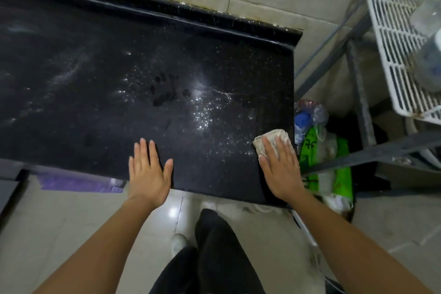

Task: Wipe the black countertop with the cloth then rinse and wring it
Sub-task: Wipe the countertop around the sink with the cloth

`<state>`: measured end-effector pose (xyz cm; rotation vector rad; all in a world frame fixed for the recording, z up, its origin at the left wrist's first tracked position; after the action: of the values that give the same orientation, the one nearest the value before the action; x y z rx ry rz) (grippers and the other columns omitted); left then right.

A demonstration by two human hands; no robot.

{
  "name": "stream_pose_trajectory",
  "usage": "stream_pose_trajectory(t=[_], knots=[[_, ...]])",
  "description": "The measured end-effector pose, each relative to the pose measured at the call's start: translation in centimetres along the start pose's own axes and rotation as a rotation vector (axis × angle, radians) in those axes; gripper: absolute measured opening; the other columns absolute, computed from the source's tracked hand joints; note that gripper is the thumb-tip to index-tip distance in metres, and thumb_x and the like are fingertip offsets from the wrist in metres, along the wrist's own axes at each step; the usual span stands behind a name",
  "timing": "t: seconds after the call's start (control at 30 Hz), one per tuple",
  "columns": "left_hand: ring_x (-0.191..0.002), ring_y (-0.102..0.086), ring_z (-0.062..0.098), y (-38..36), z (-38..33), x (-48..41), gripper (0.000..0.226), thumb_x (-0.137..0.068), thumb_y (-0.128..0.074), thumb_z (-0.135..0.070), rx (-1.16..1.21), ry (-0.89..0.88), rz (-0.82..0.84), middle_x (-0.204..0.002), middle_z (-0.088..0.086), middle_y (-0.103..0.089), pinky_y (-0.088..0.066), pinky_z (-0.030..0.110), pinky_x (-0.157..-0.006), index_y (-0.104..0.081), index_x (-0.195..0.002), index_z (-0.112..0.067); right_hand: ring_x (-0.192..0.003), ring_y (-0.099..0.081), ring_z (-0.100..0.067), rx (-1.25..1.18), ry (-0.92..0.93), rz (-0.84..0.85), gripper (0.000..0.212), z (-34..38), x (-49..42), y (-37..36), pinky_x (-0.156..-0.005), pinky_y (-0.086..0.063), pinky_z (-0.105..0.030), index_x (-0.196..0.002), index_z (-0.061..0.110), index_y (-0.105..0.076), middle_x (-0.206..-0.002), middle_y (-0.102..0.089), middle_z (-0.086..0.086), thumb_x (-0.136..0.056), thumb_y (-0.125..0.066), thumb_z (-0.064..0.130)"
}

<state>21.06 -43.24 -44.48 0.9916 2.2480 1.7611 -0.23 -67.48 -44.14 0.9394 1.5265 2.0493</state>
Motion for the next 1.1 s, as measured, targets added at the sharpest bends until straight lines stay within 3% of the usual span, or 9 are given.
stream_pose_trajectory(t=[0.13,0.27,0.43,0.6,0.83,0.93,1.1], knots=[[-0.141,0.028,0.02,-0.4,0.6,0.0,0.071,-0.097,-0.013,-0.051,-0.012,-0.028,0.118,-0.155,0.008,0.027,0.014,0.036,-0.115,0.016,-0.148,-0.012,-0.147,0.013,-0.026,-0.034,-0.107,-0.03,0.076,2.6,3.9,-1.2,-0.118,0.013,-0.037,-0.153,0.029,0.001,-0.161,0.007,-0.01,-0.083,0.011,0.058],[-0.141,0.027,0.022,-0.3,0.3,0.1,0.072,-0.097,-0.014,-0.051,-0.032,-0.021,0.121,-0.154,0.009,0.027,0.014,0.037,-0.115,0.017,-0.148,-0.012,-0.144,0.023,-0.027,-0.08,-0.119,-0.005,0.069,8.2,4.4,-2.6,-0.115,0.018,-0.039,-0.152,0.03,0.008,-0.159,0.017,-0.01,-0.088,0.011,0.056],[-0.141,0.028,0.02,-0.6,0.4,-0.1,0.072,-0.097,-0.015,-0.052,-0.044,-0.013,0.133,-0.154,0.008,0.027,0.015,0.036,-0.114,0.017,-0.148,-0.013,-0.146,0.02,-0.027,-0.046,0.12,0.037,0.059,14.2,4.4,-3.0,-0.116,0.017,-0.039,-0.153,0.028,-0.002,-0.161,0.009,-0.012,-0.097,-0.009,0.045],[-0.141,0.027,0.021,-0.6,0.4,-0.1,0.073,-0.096,-0.015,-0.053,-0.069,-0.008,0.143,-0.155,0.008,0.027,0.014,0.037,-0.115,0.017,-0.148,-0.013,-0.147,0.015,-0.019,0.058,0.42,0.089,0.056,10.8,5.8,-3.2,-0.117,0.015,-0.032,-0.152,0.036,-0.004,-0.16,0.008,0.001,-0.099,-0.01,0.052],[-0.141,0.027,0.023,-0.3,0.1,0.1,0.074,-0.094,-0.011,-0.055,-0.093,-0.008,0.165,-0.154,0.009,0.027,0.013,0.038,-0.115,0.017,-0.148,-0.012,-0.148,0.0,-0.02,0.071,0.228,0.023,0.059,0.6,5.1,-1.5,-0.118,0.004,-0.033,-0.151,0.032,-0.007,-0.158,-0.001,0.001,-0.098,-0.002,0.057],[-0.141,0.028,0.023,-0.3,0.1,0.0,0.075,-0.093,-0.01,-0.056,-0.097,-0.005,0.169,-0.154,0.009,0.027,0.014,0.037,-0.115,0.017,-0.148,-0.013,-0.147,0.01,-0.019,0.02,0.091,0.015,0.062,-1.5,1.8,-0.3,-0.118,0.009,-0.033,-0.15,0.035,0.002,-0.159,0.008,0.001,-0.093,0.001,0.06],[-0.14,0.029,0.022,-0.6,0.2,0.0,0.074,-0.093,-0.008,-0.056,-0.097,0.014,0.164,-0.154,0.008,0.029,0.014,0.037,-0.115,0.02,-0.147,-0.014,-0.147,0.015,-0.026,-0.014,-0.073,0.017,0.056,-3.1,-4.2,1.2,-0.118,0.01,-0.038,-0.153,0.031,0.002,-0.161,0.011,-0.009,-0.101,-0.013,0.048]])
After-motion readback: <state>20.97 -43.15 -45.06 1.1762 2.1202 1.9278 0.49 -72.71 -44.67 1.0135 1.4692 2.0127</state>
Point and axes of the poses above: each hand's wrist, its own x-axis away from the middle knuckle, its own y-axis out of the back of the hand, z = x × y, the point moved 7 cm from there along -x, towards the middle knuckle
